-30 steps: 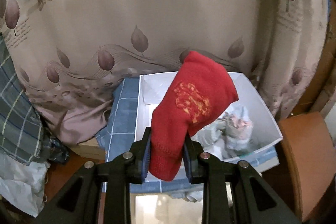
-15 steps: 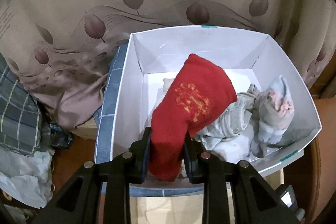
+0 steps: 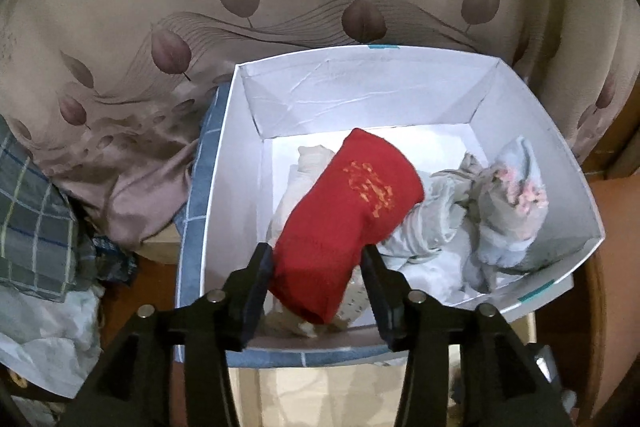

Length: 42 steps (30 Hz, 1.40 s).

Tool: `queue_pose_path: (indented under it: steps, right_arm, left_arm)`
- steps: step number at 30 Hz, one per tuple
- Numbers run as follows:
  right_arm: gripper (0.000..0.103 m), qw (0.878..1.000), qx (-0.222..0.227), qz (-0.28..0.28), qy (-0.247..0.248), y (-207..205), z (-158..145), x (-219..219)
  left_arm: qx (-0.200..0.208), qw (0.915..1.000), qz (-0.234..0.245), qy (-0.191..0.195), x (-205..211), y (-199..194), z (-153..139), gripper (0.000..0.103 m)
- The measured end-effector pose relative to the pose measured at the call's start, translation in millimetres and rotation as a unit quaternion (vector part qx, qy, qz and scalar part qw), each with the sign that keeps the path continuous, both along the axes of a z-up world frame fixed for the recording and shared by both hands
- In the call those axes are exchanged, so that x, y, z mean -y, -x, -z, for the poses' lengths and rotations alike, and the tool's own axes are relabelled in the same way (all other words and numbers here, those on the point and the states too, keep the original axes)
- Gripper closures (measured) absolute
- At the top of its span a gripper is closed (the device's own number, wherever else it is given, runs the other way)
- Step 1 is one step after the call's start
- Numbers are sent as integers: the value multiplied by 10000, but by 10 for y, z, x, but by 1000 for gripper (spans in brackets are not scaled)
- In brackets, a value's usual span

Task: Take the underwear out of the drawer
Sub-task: 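Lower the red item into the box and open the left gripper, then move the left gripper back over the drawer while the right gripper lifts the navy underwear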

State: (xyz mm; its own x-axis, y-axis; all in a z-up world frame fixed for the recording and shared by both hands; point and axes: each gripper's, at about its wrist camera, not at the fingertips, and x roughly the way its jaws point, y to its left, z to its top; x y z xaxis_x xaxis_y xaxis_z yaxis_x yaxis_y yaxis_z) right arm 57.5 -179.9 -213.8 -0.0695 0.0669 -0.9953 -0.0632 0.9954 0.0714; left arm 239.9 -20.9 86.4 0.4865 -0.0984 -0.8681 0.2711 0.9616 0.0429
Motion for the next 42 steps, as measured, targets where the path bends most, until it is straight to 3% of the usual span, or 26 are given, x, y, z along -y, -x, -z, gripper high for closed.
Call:
queue_pose_path:
  steps: [12, 20, 27, 35, 42]
  right_arm:
    - [64, 10000, -24, 33, 24, 3, 50, -21]
    - [64, 10000, -23, 51, 47, -14, 58, -5]
    - [65, 9999, 66, 60, 134, -8, 7, -22]
    - [67, 9993, 322, 54, 174, 21, -129, -97]
    - [69, 9961, 856, 228, 64, 155, -375, 14]
  left_arm:
    - [78, 9996, 96, 266, -192, 211, -343, 47]
    - [592, 9951, 557, -563, -276, 690, -443, 47]
    - [406, 9953, 589, -651, -532, 1136, -7, 47]
    - [-56, 9987, -287, -421, -845, 1384, 747, 47]
    - [-251, 9975, -627, -229, -914, 1510, 1160, 47]
